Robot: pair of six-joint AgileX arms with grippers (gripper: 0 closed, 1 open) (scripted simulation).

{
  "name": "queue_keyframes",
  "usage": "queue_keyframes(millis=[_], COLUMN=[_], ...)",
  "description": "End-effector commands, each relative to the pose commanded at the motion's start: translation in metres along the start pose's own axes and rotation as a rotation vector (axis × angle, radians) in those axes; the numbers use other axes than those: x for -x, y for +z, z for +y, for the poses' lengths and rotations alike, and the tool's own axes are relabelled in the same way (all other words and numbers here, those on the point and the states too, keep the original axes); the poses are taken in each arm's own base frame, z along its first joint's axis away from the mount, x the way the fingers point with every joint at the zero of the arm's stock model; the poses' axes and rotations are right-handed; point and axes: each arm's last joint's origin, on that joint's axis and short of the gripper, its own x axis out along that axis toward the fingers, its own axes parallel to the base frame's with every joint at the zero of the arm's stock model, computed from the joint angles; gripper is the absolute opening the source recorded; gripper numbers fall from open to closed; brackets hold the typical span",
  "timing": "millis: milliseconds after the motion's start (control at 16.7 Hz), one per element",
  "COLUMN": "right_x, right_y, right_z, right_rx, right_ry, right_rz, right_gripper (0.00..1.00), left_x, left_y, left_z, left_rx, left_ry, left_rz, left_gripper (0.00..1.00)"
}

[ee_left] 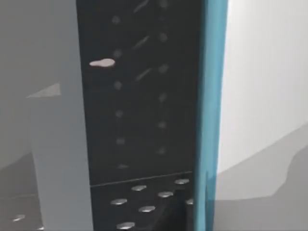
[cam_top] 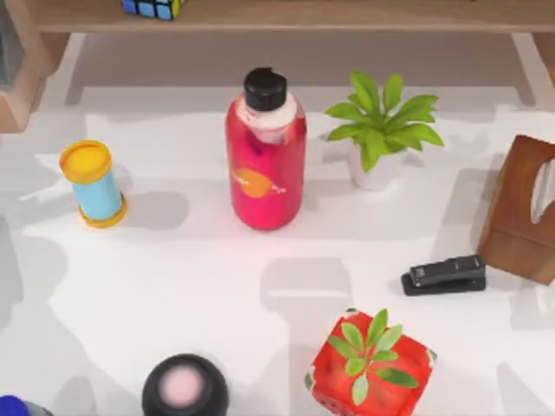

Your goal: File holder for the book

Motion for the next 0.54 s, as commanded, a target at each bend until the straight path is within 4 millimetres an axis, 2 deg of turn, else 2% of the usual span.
queue_keyframes(millis=[180, 540], right_x=[0.0, 0.0], right_y=[0.0, 0.0], right_z=[0.0, 0.0], right_rx=[0.0, 0.0], right_ry=[0.0, 0.0], right_rz=[0.0, 0.0], right_gripper=[1.0, 1.0], left_x=[0.0, 0.0], left_y=[0.0, 0.0], left_z=[0.0, 0.0], left_rx=[0.0, 0.0], left_ry=[0.0, 0.0], left_rz=[0.0, 0.0], left_gripper=[0.98, 1.0])
